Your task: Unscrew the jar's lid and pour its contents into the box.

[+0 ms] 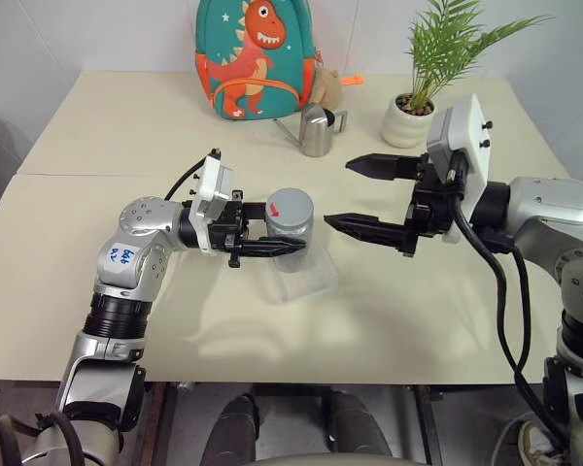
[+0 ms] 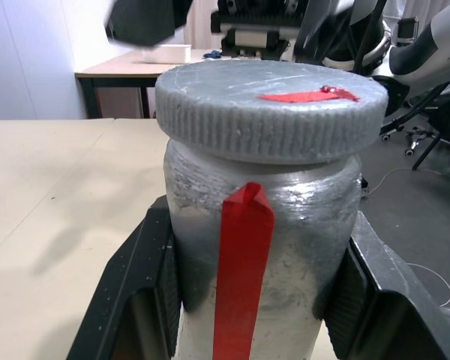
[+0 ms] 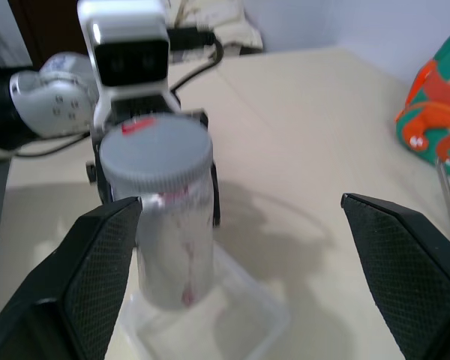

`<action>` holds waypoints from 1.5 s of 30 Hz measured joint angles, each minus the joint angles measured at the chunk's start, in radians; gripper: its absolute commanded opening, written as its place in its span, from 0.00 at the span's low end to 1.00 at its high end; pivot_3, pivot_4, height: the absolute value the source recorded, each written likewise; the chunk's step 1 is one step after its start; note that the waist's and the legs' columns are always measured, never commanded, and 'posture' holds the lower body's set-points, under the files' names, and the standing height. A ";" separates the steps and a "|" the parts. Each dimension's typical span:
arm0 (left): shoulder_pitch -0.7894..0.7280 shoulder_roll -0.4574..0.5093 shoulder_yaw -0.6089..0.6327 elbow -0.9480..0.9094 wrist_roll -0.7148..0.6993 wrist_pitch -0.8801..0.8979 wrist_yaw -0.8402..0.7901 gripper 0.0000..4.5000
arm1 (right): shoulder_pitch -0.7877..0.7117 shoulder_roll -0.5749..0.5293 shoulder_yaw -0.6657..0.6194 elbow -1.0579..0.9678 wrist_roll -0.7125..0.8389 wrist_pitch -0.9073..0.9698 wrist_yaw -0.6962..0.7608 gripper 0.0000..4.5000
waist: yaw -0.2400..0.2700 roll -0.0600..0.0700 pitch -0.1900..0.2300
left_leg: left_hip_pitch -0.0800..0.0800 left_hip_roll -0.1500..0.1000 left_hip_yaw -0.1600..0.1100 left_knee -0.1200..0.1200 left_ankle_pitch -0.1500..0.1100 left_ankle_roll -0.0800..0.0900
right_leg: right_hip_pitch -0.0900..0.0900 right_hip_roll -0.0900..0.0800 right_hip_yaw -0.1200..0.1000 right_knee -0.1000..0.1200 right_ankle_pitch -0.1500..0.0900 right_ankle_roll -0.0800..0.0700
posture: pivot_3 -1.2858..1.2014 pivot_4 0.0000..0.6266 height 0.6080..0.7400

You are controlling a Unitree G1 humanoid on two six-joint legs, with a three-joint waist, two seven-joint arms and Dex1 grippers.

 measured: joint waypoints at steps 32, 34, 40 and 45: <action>-0.001 -0.015 -0.002 0.007 0.024 -0.034 -0.009 0.44 | -0.128 0.125 0.179 0.063 -0.030 0.082 -0.033 0.99 | 0.001 0.000 0.000 | 0.000 0.000 0.000 0.000 0.000 0.000 | 0.000 0.000 0.000 0.000 0.000 0.000 | 0.52 0.24 1.00; -0.002 -0.015 -0.002 0.007 0.024 -0.034 -0.009 0.44 | -0.128 0.120 0.185 0.063 -0.037 0.082 -0.022 0.99 | 0.001 0.000 0.000 | 0.000 0.000 0.000 0.000 0.000 0.000 | 0.000 0.000 0.000 0.000 0.000 0.000 | 0.52 0.24 1.00; -0.002 -0.015 -0.002 0.007 0.024 -0.033 -0.009 0.44 | -0.130 0.097 0.194 0.063 -0.059 0.082 0.002 0.96 | 0.000 0.000 0.000 | 0.000 0.000 0.000 0.000 0.000 0.000 | 0.000 0.000 0.000 0.000 0.000 0.000 | 0.52 0.24 1.00; -0.003 -0.015 -0.002 0.008 0.024 -0.033 -0.008 0.44 | -0.137 0.095 0.194 0.062 -0.068 0.082 0.012 0.91 | 0.001 0.000 0.000 | 0.000 0.000 0.000 0.000 0.000 0.000 | 0.000 0.000 0.000 0.000 0.000 0.000 | 0.52 0.24 1.00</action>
